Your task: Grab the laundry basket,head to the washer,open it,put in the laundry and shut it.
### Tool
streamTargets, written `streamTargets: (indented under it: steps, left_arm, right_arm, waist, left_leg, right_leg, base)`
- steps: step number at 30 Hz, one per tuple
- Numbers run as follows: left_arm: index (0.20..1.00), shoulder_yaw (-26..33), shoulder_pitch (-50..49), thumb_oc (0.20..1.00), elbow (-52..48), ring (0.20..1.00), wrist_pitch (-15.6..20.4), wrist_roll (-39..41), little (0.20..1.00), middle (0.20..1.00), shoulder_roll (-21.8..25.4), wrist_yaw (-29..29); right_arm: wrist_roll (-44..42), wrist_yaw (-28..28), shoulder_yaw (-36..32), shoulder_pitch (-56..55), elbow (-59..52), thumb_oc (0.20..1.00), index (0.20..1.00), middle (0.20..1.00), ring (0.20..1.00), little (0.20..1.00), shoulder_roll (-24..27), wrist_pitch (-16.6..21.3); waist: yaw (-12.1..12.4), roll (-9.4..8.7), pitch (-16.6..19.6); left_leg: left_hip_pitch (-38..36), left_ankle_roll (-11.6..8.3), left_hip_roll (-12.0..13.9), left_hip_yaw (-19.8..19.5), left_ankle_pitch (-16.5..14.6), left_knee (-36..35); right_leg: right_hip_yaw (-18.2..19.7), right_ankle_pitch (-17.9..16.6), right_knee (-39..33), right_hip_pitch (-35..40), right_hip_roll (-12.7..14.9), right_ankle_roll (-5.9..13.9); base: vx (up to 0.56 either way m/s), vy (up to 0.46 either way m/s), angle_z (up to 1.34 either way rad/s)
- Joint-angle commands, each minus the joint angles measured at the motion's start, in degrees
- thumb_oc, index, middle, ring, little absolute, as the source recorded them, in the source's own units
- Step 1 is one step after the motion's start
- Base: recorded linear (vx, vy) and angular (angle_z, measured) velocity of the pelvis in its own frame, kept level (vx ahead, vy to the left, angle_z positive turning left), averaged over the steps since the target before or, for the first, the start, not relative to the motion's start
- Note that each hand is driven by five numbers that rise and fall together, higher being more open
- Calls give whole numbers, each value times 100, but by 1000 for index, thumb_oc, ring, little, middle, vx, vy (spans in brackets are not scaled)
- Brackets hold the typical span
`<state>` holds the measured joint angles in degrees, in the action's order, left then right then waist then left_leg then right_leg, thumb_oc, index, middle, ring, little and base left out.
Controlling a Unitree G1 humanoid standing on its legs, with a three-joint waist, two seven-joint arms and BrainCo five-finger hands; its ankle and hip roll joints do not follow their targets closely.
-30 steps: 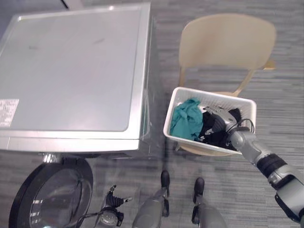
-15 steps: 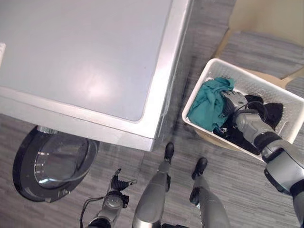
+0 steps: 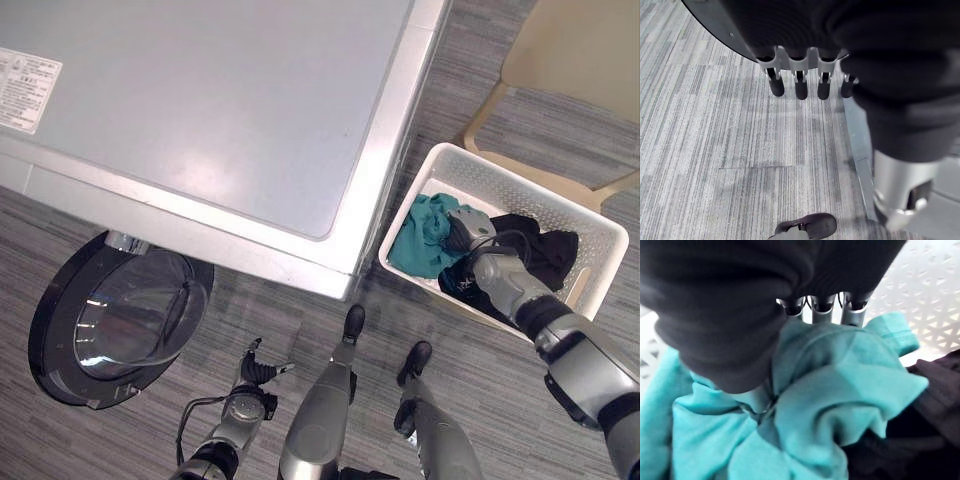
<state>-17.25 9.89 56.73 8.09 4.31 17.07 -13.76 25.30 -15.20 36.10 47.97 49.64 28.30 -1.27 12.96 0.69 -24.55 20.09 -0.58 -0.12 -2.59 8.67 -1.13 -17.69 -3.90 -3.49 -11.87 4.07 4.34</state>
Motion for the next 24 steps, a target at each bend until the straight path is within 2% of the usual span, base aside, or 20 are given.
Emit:
streamTargets:
  steps: [1, 4, 6, 7, 9, 10, 15, 18, 20, 22, 23, 24]
  left_arm:
    - [1000, 73, -287, 1000, 163, 1000, -82, 15, 1000, 1000, 41, -91]
    - [1000, 316, -538, 1000, 166, 1000, -173, -20, 1000, 1000, -41, -65]
    - [1000, 365, -593, 1000, 154, 1000, -193, -36, 1000, 1000, -56, -62]
    - [1000, 547, -716, 1000, 161, 1000, -257, -84, 1000, 1000, -66, -40]
    - [1000, 612, -778, 1000, 174, 1000, -264, -117, 1000, 1000, -75, -27]
    - [1000, 782, -907, 1000, 184, 1000, -315, -128, 1000, 1000, -76, 5]
    - [1000, 1019, -1152, 1000, 200, 1000, -388, -123, 1000, 1000, -105, 49]
    - [1000, 1181, -1365, 1000, 83, 1000, -424, -58, 1000, 1000, -117, 101]
    - [1000, 1165, -1365, 1000, -18, 1000, -405, -59, 1000, 1000, -73, 124]
    - [1000, 1088, -1258, 1000, -232, 1000, -366, -118, 1000, 1000, 25, 97]
    - [1000, 1088, -1256, 1000, -232, 1000, -367, -118, 1000, 1000, 25, 97]
    - [1000, 1052, -1152, 1000, -648, 1000, -297, -118, 1000, 1000, 155, 53]
  right_arm:
    - [-576, -293, -242, -279, -627, 200, 200, 200, 200, 200, 111, 213]
    - [-1146, -260, -969, -1216, -1830, 200, 200, 200, 200, 200, -17, 445]
    - [-1287, -238, -1147, -1434, -2132, 200, 200, 200, 200, 200, -33, 505]
    - [-1637, -121, -1534, -1946, -2753, 200, 200, 200, 200, 200, -86, 666]
    - [-1786, -62, -1718, -2155, -3021, 200, 200, 200, 200, 200, -108, 743]
    - [-2245, 126, -2072, -2624, -3603, 200, 200, 200, 200, 200, -169, 870]
    - [-3103, 552, -2594, -3415, -4456, 200, 200, 200, 200, 200, -325, 1100]
    - [-3802, 1015, -2766, -3924, -5242, 200, 200, 200, 200, 200, -482, 1206]
    - [-3986, 1145, -2801, -4119, -5473, 200, 200, 200, 200, 200, -546, 1260]
    - [-4063, 1218, -2872, -4282, -5727, 200, 200, 200, 200, 200, -564, 1364]
    - [-4063, 1218, -2874, -4280, -5728, 200, 200, 200, 200, 200, -564, 1364]
    - [-4079, 1232, -2886, -4291, -5928, 200, 200, 200, 200, 200, -531, 1413]
  waist:
    - [-11, -213, 356]
    - [-205, -237, 578]
    - [-250, -250, 650]
    - [-358, -267, 809]
    - [-401, -284, 893]
    - [-510, -302, 1062]
    - [-679, -299, 1389]
    - [-854, -303, 1513]
    - [-892, -311, 1448]
    - [-999, -315, 1328]
    - [-996, -316, 1343]
    - [-984, -253, 1298]
  left_leg:
    - [-162, -279, -13, -59, -231, -219]
    - [-536, -238, -11, 58, -333, -272]
    - [-601, -223, -21, 83, -346, -282]
    - [-810, -199, -20, 144, -436, -312]
    - [-890, -185, -33, 171, -452, -323]
    - [-1100, -163, -39, 226, -540, -335]
    - [-1417, -98, -59, 326, -673, -343]
    - [-1741, -28, -39, 547, -848, -281]
    - [-1766, -3, 11, 621, -855, -234]
    - [-1653, 29, 67, 566, -811, -122]
    - [-1628, 28, 69, 569, -802, -119]
    - [-1367, 23, 195, 520, -713, 18]
  right_leg:
    - [50, 415, 581, -171, 464, 329]
    - [109, 389, 458, 133, 463, 357]
    - [123, 366, 414, 193, 457, 365]
    - [167, 377, 346, 372, 455, 384]
    - [184, 348, 294, 447, 454, 401]
    - [239, 347, 238, 621, 448, 425]
    - [379, 351, 216, 848, 451, 449]
    - [588, 378, 360, 954, 426, 474]
    - [832, 344, 587, 871, 384, 511]
    - [1318, 508, 1059, 756, 215, 511]
    - [1321, 495, 1054, 734, 213, 510]
    - [1495, 758, 1518, 737, 144, 443]
  base:
    - [34, 20, -2]
    - [79, 36, -13]
    - [72, 23, -12]
    - [109, 32, -18]
    - [84, 35, -10]
    - [79, 55, -12]
    - [63, 66, -21]
    - [34, 96, -28]
    - [-116, -8, -49]
    - [-204, -50, -24]
    - [-312, -103, 8]
    - [-206, -80, 14]
